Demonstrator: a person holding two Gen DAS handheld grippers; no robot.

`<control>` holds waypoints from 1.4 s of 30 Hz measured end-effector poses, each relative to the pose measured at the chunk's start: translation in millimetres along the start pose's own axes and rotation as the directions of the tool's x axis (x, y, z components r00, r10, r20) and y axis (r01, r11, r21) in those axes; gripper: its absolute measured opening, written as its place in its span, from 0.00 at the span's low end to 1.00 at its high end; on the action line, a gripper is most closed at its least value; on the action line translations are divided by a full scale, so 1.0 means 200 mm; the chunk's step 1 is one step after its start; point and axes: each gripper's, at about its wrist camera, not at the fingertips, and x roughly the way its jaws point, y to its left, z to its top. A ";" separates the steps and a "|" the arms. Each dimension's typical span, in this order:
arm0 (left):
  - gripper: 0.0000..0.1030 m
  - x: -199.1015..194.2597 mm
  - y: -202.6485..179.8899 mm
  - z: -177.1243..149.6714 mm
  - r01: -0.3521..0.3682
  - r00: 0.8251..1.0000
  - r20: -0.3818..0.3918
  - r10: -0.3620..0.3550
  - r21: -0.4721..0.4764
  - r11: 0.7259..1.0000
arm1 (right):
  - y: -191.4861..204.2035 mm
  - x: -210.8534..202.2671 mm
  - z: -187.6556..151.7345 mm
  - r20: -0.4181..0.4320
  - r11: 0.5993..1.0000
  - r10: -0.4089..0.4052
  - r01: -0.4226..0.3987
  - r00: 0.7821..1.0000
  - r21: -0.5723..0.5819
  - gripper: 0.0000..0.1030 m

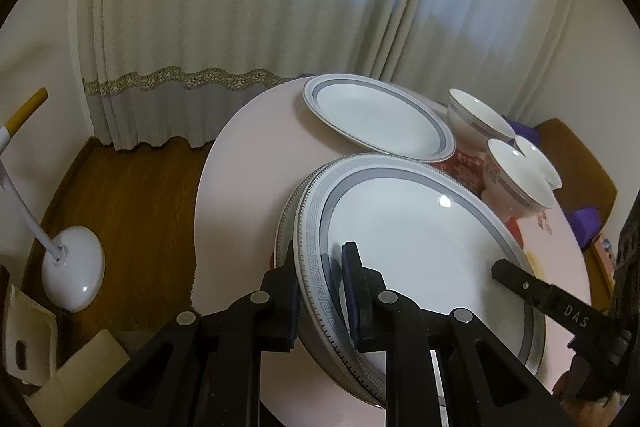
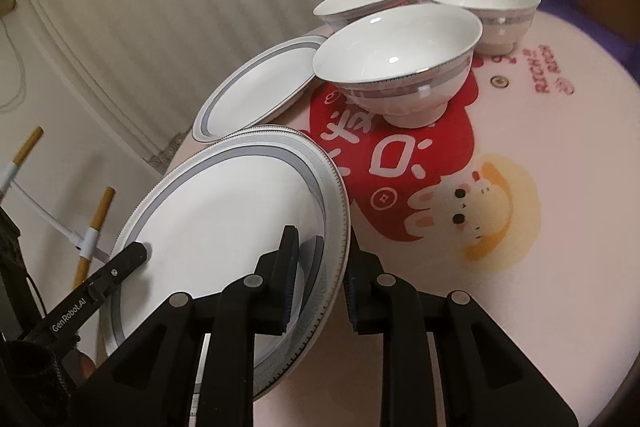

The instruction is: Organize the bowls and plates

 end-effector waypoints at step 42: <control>0.55 -0.10 -0.02 0.33 0.056 0.998 -0.005 -0.056 0.157 0.986 | 0.13 -0.25 0.16 0.059 0.993 -0.036 0.042 0.998 -0.107 0.48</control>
